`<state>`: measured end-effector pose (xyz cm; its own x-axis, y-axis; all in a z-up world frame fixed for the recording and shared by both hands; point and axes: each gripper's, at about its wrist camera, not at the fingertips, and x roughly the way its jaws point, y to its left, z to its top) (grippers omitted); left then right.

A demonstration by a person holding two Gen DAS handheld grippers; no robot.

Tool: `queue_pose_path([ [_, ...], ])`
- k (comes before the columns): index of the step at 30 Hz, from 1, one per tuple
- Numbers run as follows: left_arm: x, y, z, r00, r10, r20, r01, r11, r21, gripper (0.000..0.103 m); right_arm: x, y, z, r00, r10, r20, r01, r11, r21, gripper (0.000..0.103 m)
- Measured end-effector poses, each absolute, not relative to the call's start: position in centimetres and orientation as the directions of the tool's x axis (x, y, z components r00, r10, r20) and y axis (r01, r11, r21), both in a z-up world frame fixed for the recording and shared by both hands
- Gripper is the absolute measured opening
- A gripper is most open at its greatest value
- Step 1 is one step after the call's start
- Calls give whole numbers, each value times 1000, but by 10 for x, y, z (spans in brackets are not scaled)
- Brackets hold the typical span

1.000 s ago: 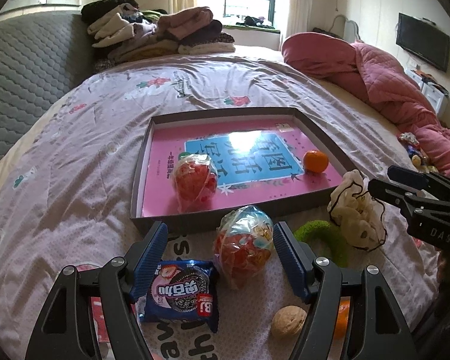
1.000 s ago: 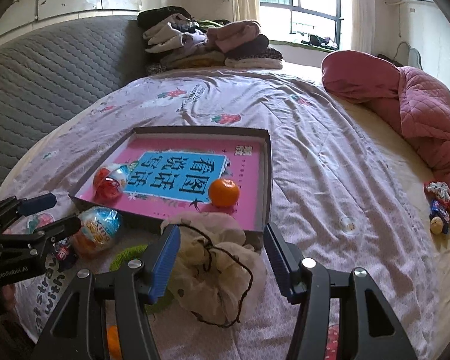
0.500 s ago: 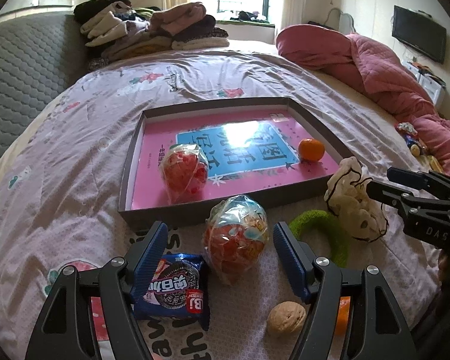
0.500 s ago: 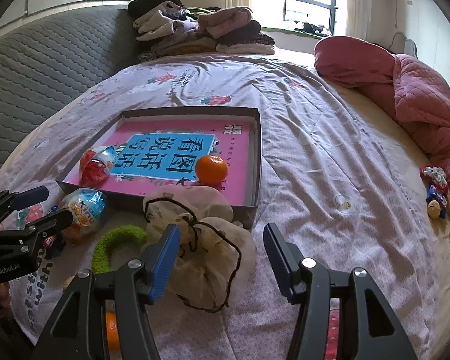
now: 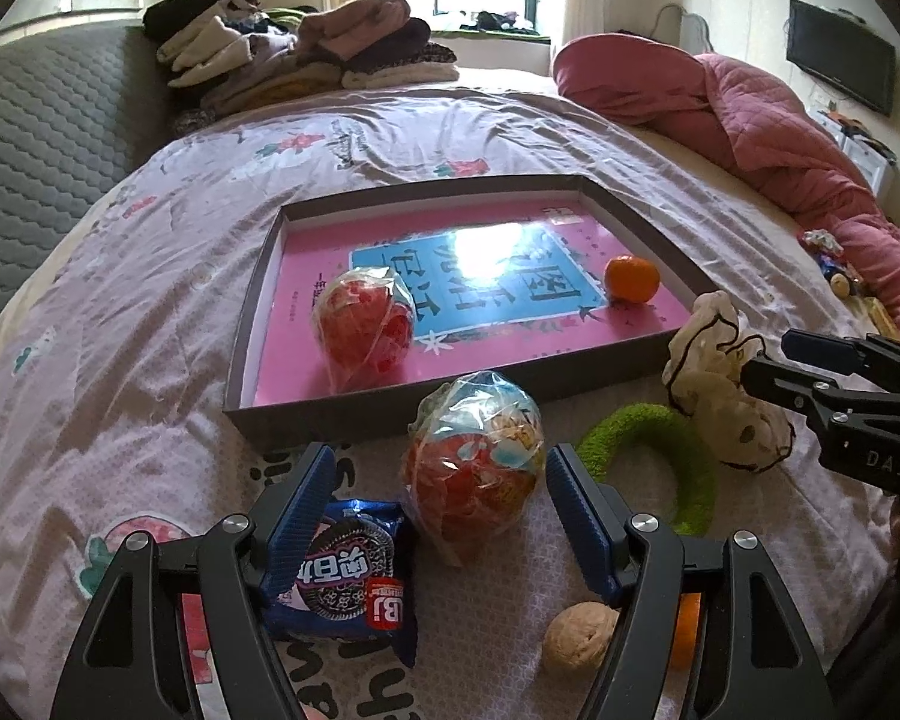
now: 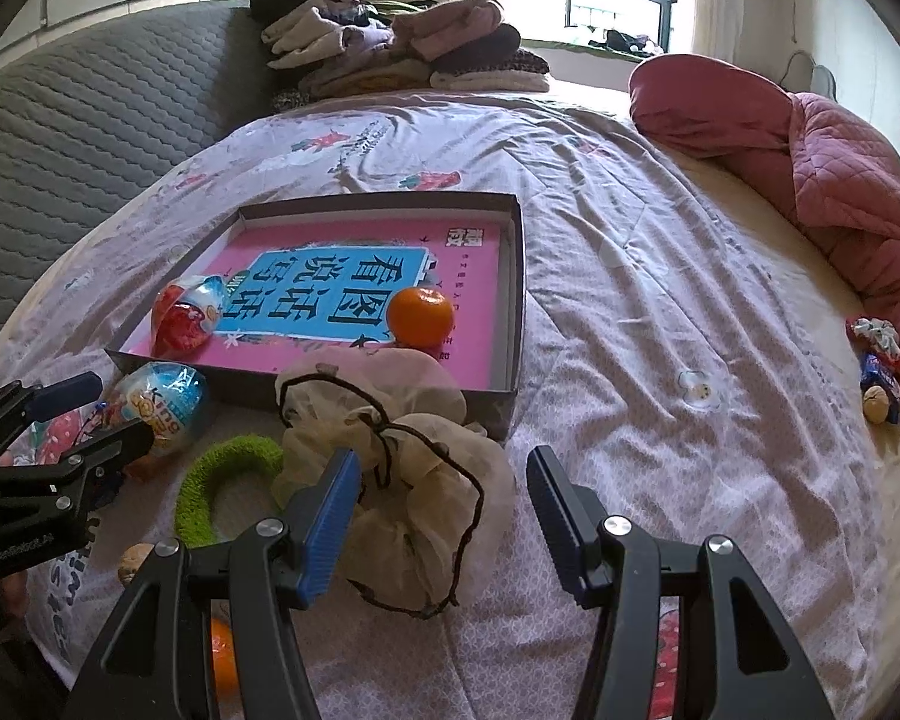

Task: Organize objects
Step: 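Grasp the egg-shaped candy bag with the left tool while the right tool grasps the cream fabric pouch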

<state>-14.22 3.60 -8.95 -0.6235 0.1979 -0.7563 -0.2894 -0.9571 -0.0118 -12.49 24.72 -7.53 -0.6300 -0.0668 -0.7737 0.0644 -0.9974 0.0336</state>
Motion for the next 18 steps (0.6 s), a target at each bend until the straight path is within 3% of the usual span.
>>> queue_pose_path([
  [18,-148,45,-102,-602,215,-769,-306,-952,-27,74,-135,254,-93,-592,-43,-805,38,-999,25,57],
])
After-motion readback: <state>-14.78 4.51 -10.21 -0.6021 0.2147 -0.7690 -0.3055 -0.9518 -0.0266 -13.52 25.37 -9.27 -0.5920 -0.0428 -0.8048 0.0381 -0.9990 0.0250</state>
